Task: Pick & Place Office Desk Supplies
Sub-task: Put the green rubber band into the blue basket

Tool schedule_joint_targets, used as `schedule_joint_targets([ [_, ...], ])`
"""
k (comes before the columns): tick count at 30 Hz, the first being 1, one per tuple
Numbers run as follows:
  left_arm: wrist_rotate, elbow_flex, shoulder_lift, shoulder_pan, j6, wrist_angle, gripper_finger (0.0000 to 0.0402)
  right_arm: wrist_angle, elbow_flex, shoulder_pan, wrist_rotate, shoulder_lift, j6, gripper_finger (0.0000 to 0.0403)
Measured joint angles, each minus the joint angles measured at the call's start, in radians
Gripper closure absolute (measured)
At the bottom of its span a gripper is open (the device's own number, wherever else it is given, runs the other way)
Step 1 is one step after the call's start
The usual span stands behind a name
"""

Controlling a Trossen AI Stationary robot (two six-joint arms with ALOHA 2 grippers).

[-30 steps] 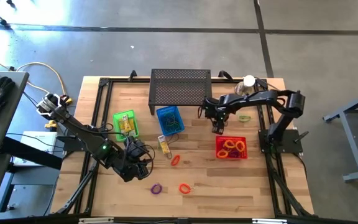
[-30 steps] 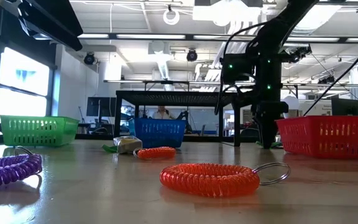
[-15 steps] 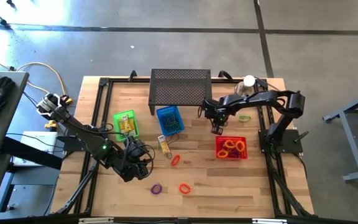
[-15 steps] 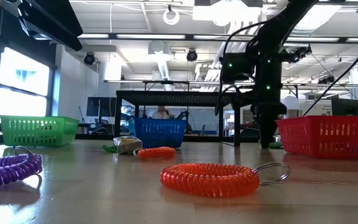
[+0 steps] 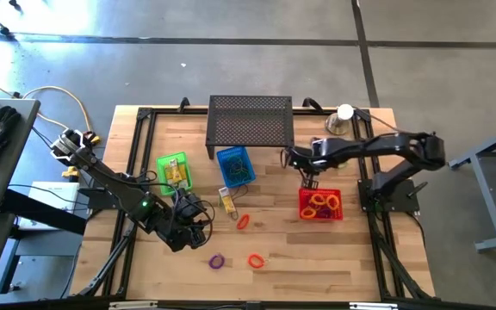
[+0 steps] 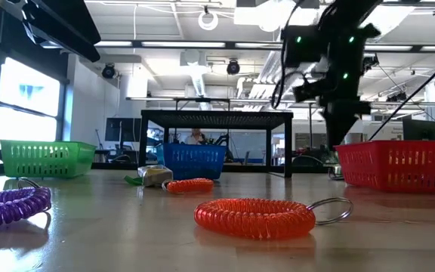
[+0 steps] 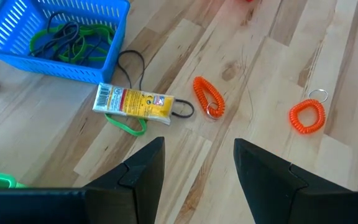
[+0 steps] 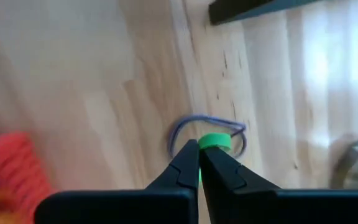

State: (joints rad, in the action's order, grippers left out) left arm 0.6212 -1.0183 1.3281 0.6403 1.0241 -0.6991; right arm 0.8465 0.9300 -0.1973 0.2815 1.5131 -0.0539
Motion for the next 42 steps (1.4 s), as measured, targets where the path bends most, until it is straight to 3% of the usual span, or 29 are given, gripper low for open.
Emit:
schedule_joint_targets([
  [8, 0.0, 0.0, 0.0, 0.0, -0.001, 0.0, 0.0215, -0.005, 0.104, 0.218, 0.063, -0.159, -0.116, 0.04],
  [17, 0.002, 0.0, 0.0, 0.0, 0.0, 0.001, 0.0215, -0.486, 0.127, 0.382, 0.059, -0.181, -0.004, 0.04],
  [23, 0.002, 0.0, 0.0, 0.0, -0.002, 0.004, 0.0215, -0.888, 0.108, 0.375, 0.06, -0.037, 0.132, 0.04],
  [27, 0.002, 0.0, 0.0, 0.0, -0.012, 0.004, 0.0215, -1.02, 0.107, 0.327, 0.058, 0.094, 0.138, 0.04],
  [34, 0.002, 0.0, 0.0, 0.0, -0.064, 0.004, 0.0215, -1.165, 0.107, 0.215, 0.081, 0.286, 0.101, 0.04],
  [42, 0.005, 0.0, 0.0, 0.0, -0.077, 0.004, 0.0215, -1.143, 0.106, 0.128, -0.107, 0.373, 0.023, 0.0399],
])
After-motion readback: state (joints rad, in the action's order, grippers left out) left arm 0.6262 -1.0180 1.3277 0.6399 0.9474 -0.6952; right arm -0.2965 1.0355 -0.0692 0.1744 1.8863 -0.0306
